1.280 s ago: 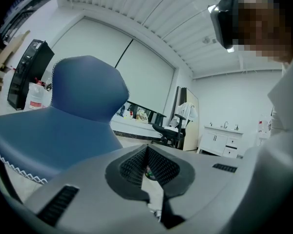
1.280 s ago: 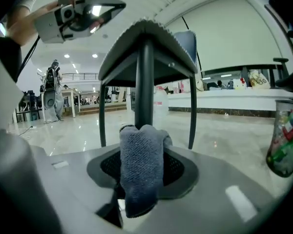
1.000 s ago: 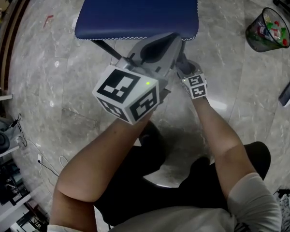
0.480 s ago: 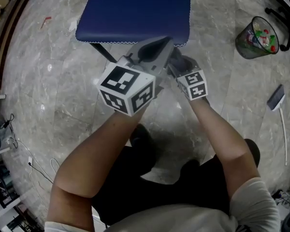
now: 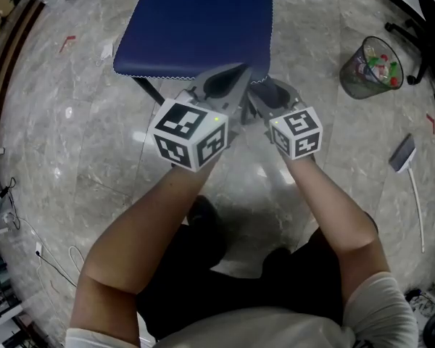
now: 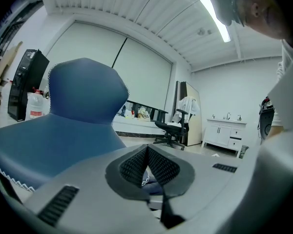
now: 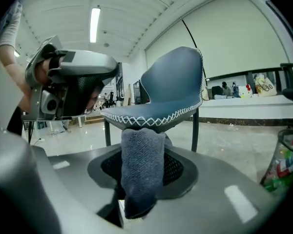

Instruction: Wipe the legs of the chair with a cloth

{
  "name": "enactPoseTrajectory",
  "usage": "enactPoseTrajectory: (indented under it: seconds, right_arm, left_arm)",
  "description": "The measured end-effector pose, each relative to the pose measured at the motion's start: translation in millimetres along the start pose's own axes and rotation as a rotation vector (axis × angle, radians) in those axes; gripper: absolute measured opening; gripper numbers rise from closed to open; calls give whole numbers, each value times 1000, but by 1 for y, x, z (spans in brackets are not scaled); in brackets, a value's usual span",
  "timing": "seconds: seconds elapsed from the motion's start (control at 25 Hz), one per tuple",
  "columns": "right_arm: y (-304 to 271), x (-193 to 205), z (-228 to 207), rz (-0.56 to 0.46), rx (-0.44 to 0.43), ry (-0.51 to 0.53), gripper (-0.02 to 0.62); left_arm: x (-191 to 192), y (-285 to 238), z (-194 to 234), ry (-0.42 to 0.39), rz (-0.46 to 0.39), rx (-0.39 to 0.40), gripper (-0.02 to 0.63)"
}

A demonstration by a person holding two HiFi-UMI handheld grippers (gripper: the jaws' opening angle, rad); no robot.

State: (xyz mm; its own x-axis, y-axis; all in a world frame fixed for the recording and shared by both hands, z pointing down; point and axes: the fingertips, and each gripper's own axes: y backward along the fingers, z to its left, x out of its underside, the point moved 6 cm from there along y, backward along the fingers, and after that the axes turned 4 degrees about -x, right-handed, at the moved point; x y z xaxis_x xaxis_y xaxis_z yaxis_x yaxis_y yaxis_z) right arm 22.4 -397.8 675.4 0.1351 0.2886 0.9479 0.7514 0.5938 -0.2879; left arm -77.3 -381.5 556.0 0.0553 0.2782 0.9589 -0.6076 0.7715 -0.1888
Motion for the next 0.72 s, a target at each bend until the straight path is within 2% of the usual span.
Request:
enactPoseTrajectory:
  seconds: [0.16,0.44,0.72]
  right_arm:
    - [25,-6,-7,-13,6,12,149]
    - [54,-33,-28,-75,45,-2,143]
    - [66,-64,-31,-142,59,30,137]
  left_arm:
    - [2,-5,-4,-15,4,7,5]
    - [5,-14,-4,17,1,-18,5]
    - [6,-18,-9,2,7,-4,5]
